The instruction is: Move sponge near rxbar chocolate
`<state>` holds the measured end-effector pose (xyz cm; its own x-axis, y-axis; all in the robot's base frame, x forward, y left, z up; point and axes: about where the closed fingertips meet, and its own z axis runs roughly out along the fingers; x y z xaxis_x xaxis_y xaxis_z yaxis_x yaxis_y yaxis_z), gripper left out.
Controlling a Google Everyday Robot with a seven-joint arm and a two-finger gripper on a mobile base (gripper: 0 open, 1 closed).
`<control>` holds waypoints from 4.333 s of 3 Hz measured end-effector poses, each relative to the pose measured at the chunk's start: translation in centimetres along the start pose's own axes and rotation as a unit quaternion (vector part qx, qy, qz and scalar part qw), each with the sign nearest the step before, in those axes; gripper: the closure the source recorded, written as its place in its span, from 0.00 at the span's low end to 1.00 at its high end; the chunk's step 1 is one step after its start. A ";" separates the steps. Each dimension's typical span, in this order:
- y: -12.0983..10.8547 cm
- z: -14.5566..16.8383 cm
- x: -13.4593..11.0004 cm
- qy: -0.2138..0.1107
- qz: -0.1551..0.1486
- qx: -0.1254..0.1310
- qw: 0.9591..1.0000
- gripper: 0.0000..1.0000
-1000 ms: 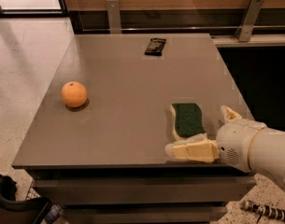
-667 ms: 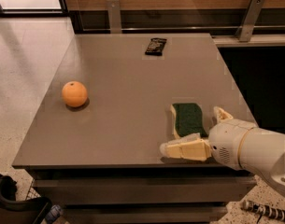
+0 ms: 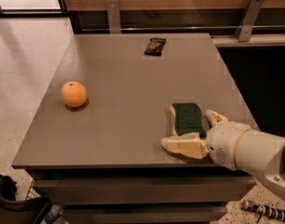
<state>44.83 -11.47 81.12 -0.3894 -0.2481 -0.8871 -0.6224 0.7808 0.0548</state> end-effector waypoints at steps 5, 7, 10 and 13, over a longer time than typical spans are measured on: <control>-1.7 1.1 -3.2 -0.004 -0.029 0.000 1.000 1.00; -11.7 4.6 -11.4 0.003 -0.046 0.027 0.999 1.00; -23.8 19.0 -17.4 0.037 0.037 0.027 0.998 1.00; -27.7 20.6 -16.0 0.026 0.088 0.047 0.995 0.75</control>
Offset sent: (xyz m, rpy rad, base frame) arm -0.0003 0.0016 0.0017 -0.0029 -0.0027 0.0028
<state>82.32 -17.31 84.36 -0.5231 -0.1305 -0.8422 -0.4758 0.8646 0.1615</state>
